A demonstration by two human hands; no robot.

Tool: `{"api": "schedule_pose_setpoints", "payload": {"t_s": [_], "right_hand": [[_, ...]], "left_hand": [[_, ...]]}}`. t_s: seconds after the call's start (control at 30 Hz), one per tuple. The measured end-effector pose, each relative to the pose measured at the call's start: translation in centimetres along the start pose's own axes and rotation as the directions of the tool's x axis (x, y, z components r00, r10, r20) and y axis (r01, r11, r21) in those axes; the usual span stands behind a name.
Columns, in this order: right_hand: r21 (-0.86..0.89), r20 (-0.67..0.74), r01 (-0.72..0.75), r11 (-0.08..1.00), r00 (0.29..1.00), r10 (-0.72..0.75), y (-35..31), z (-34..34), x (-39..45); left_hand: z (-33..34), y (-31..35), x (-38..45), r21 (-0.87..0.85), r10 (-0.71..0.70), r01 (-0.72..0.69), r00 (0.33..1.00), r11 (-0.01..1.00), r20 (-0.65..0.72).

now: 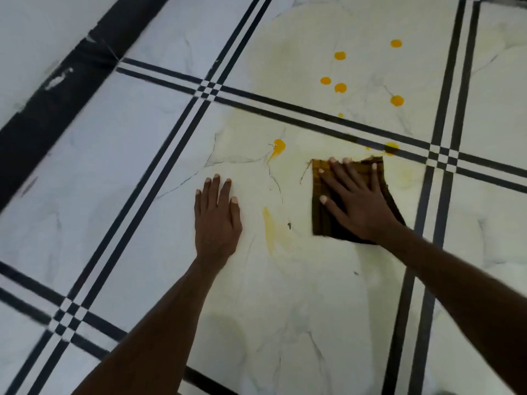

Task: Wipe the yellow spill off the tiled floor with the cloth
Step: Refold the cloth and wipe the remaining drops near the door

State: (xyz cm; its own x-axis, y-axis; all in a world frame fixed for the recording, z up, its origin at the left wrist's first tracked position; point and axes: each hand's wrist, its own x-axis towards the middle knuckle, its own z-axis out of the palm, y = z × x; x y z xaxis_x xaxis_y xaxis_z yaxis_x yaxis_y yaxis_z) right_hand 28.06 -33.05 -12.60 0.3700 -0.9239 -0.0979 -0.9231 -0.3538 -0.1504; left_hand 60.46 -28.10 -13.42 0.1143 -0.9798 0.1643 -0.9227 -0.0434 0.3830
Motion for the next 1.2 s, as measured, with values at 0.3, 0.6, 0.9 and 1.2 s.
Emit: {"api": "schedule_pose_setpoints", "payload": {"t_s": [0.3, 0.6, 0.9, 1.2], "right_hand": [[0.030, 0.020, 0.024, 0.999, 0.999, -0.025, 0.7, -0.6, -3.1], [-0.040, -0.003, -0.045, 0.998, 0.999, 0.045, 0.3, -1.1, 1.6], [0.077, -0.060, -0.133, 0.988, 0.989, 0.138, -7.7, -1.3, 15.4], [-0.036, 0.099, 0.473, 0.880, 0.878, -0.468, -4.4, -0.9, -2.7]], "left_hand": [[-0.4, 0.4, -0.1, 0.027, 0.014, -0.014, 1.000, 1.000, -0.001], [-1.8, -2.6, 2.1, 0.034, 0.106, -0.104, 0.993, 0.994, -0.057], [-1.3, -4.6, 2.2, 0.047, -0.022, 0.021, 1.000, 0.999, 0.018], [-1.7, -4.4, 2.3, 0.080, -0.034, 0.032, 0.999, 0.996, 0.020]]}}
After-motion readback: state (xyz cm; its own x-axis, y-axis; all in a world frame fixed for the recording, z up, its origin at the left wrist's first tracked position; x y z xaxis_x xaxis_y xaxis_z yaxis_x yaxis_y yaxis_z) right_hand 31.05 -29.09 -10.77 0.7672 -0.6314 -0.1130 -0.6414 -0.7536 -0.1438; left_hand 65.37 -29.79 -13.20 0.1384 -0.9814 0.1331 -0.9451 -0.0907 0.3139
